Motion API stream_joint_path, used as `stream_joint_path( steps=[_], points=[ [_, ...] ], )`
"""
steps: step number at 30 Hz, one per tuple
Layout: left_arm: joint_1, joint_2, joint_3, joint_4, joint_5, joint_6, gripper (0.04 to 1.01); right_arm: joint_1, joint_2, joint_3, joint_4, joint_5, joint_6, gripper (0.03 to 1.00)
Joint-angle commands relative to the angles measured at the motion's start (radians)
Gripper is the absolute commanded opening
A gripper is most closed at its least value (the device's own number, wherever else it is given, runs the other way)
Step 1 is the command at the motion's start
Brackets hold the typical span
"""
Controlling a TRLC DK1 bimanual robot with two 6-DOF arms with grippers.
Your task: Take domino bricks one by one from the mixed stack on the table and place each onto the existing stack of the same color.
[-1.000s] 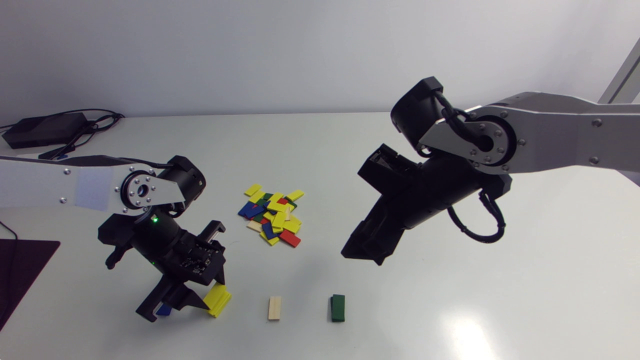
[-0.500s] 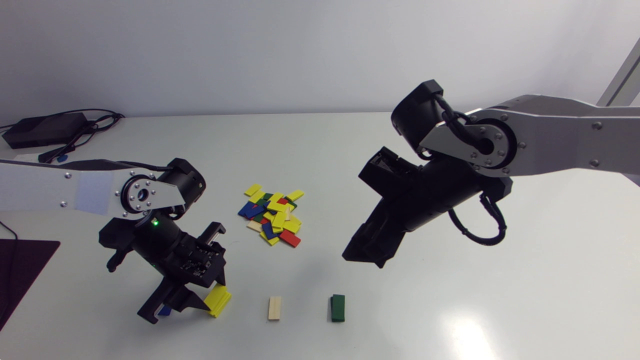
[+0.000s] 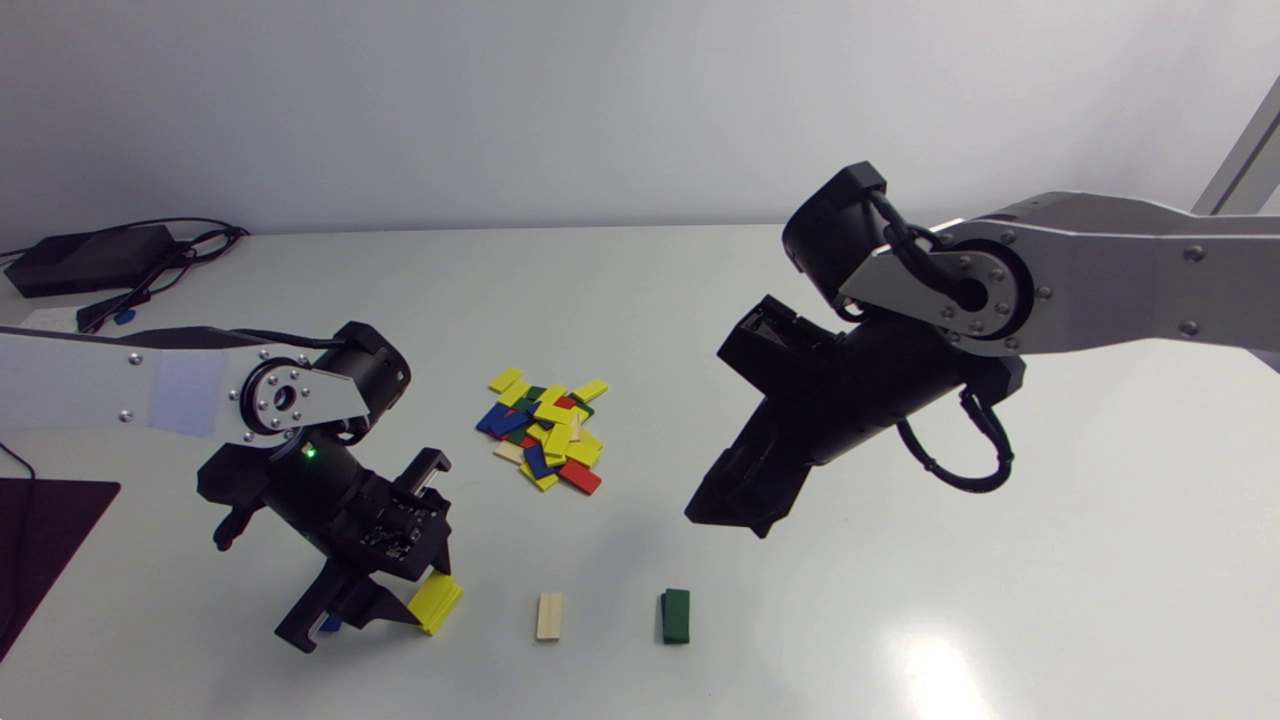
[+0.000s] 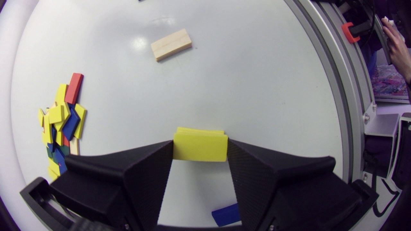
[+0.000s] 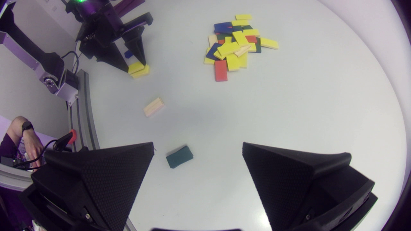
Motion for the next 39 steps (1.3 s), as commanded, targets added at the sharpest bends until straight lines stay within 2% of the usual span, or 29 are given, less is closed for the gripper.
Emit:
stream_joint_path(
  steps=[1, 26, 28, 35, 37, 39],
  points=[
    [0.004, -0.006, -0.026, 0.001, -0.003, 0.024, 0.505, 0.006, -0.011, -0.033, 0.005, -0.005, -0.005, 0.967],
    [0.004, 0.006, -0.023, 0.006, -0.003, 0.029, 0.52, 0.008, -0.011, -0.04, 0.013, -0.006, -0.003, 0.966],
    [0.004, 0.006, -0.021, 0.004, -0.005, 0.029, 0.626, 0.008, -0.011, -0.04, 0.013, -0.005, -0.002, 0.967],
    [0.004, 0.015, -0.02, 0.004, -0.005, 0.03, 0.769, 0.008, -0.011, -0.039, 0.013, -0.005, -0.002, 0.966],
    [0.002, 0.015, -0.018, 0.004, -0.005, 0.029, 0.872, 0.008, -0.011, -0.036, 0.011, -0.005, -0.002, 0.966],
    [0.002, 0.015, -0.015, 0.003, -0.005, 0.027, 0.92, 0.008, -0.011, -0.034, 0.01, -0.005, -0.002, 0.966]
  ],
)
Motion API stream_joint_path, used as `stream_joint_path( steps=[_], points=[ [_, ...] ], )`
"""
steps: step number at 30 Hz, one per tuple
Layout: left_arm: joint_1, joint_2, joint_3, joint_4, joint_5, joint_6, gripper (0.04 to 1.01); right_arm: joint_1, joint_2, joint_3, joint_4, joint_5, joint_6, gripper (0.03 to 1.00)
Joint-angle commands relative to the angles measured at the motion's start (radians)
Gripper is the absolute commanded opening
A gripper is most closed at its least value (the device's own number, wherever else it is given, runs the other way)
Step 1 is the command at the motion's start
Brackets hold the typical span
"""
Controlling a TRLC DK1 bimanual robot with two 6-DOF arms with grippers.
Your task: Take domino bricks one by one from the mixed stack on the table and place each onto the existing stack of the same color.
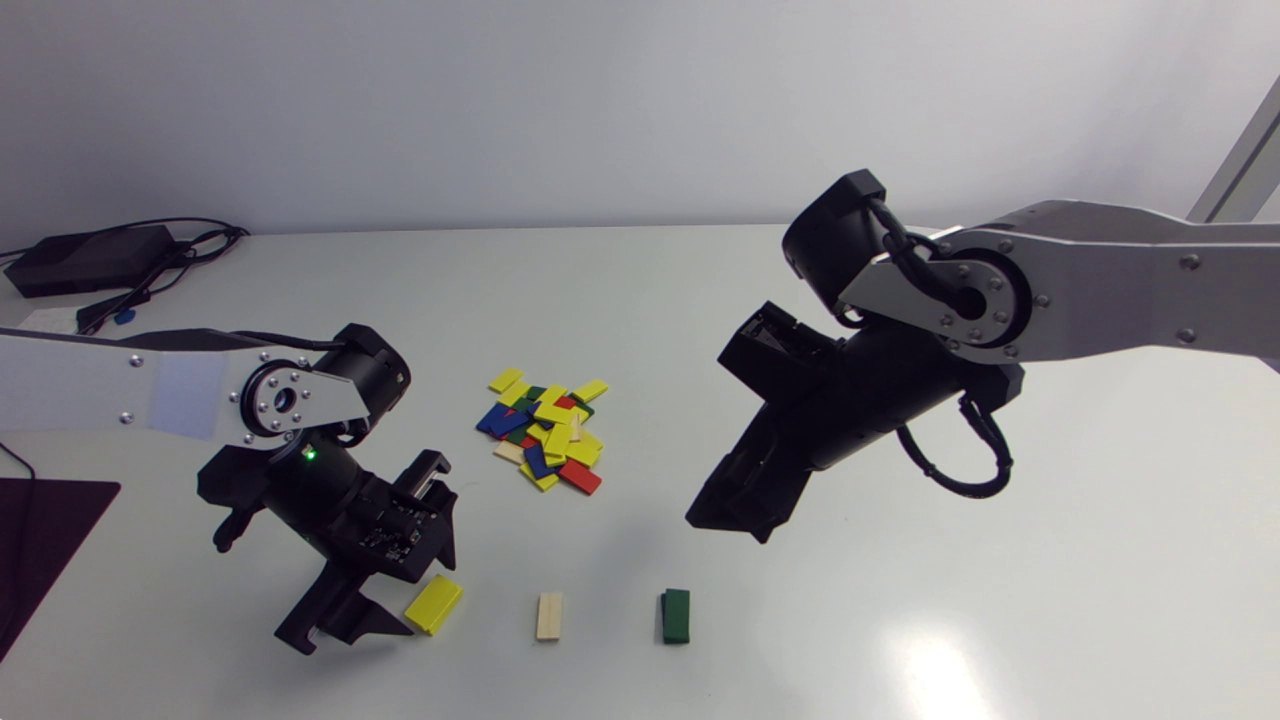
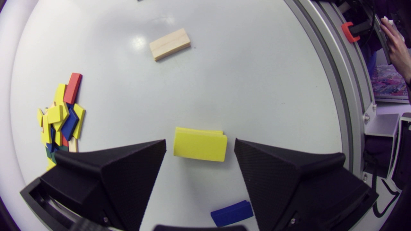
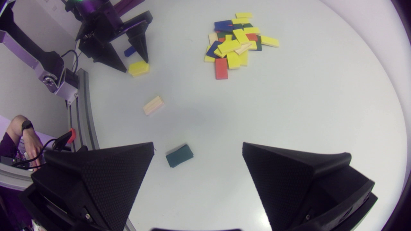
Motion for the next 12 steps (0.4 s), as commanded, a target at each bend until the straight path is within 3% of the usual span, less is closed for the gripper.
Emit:
stream_joint_path(
  steps=[1, 3, 9, 12],
  points=[
    [0.002, 0.014, -0.009, -0.001, -0.005, 0.027, 0.921, 0.007, -0.01, -0.019, -0.003, -0.004, 0.0, 0.966],
    [0.004, 0.007, -0.001, -0.012, -0.005, 0.027, 0.982, 0.007, -0.01, -0.016, -0.004, -0.004, 0.0, 0.967],
    [0.027, -0.046, 0.072, -0.093, -0.002, 0.018, 0.99, 0.013, -0.011, -0.004, -0.011, -0.004, 0.001, 0.967],
    [0.04, -0.051, 0.141, -0.147, -0.002, -0.033, 0.99, 0.016, -0.011, 0.001, -0.011, -0.003, 0.003, 0.966]
  ],
)
